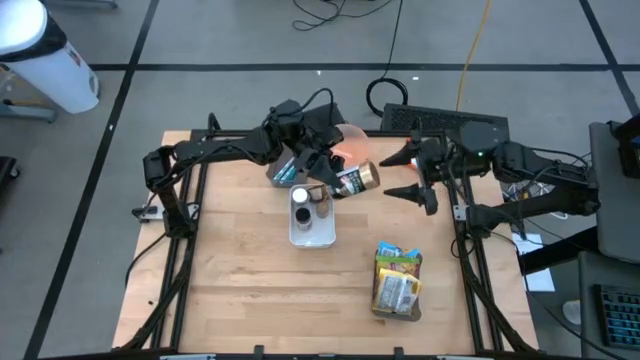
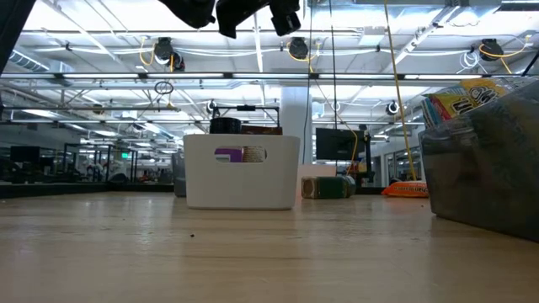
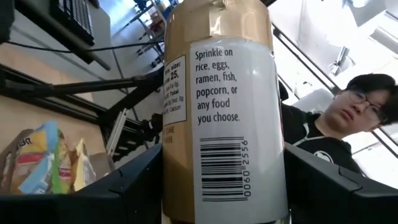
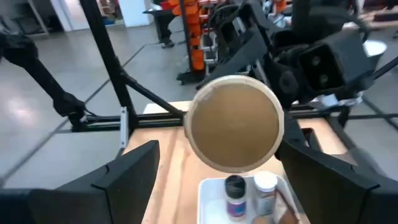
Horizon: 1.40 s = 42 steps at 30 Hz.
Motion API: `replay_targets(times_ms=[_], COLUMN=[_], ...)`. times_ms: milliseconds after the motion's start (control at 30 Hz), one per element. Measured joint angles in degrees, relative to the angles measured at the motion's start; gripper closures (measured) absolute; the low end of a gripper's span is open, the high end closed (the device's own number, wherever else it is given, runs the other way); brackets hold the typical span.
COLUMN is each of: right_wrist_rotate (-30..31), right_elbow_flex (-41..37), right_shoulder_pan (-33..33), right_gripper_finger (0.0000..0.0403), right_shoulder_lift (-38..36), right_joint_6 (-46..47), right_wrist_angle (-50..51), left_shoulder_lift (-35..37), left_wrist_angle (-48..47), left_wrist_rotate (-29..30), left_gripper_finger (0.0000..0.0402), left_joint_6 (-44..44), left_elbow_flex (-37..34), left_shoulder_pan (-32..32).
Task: Pick & Place Food Item
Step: Put the golden seasoning bottle into the white bin
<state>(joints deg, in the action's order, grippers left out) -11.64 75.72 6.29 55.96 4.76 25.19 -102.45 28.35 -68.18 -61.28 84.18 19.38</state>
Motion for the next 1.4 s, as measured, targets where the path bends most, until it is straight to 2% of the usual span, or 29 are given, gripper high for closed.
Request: replay_targets(times_ms=[500, 767, 1233, 1400], right_wrist_rotate=[-1.99, -6.48, -8.4, -8.45], right_elbow_flex=[0.04, 0.04, 0.12, 0.09], right_shoulder_pan=[0.09, -0.01, -0.01, -0.01], right_gripper_finger=[0.0033, 0.0032, 0.0033, 0.0045], right_shoulder_lift=[1.97, 4.75, 6.61, 7.65], right_joint_6=[-3.83, -3.31, -3.99, -4.37], right_wrist_angle=[-3.6, -4.45, -7.81, -7.12], left_shoulder_lift=[0.0, 0.0, 0.02, 0.04], left_wrist_angle=[-0.11, -0.34, -1.7, -1.61], left_wrist_rotate=[-0.38, -0.48, -0.8, -0.71], left_gripper_finger=[0.012, 0.012, 0.012, 0.012], left_joint_6=[-4.0, -6.5, -7.73, -7.75], left_elbow_flex=[-0.02, -0.02, -0.03, -0.07], left_shoulder_pan=[-2.54, -2.62, -2.62, -2.6])
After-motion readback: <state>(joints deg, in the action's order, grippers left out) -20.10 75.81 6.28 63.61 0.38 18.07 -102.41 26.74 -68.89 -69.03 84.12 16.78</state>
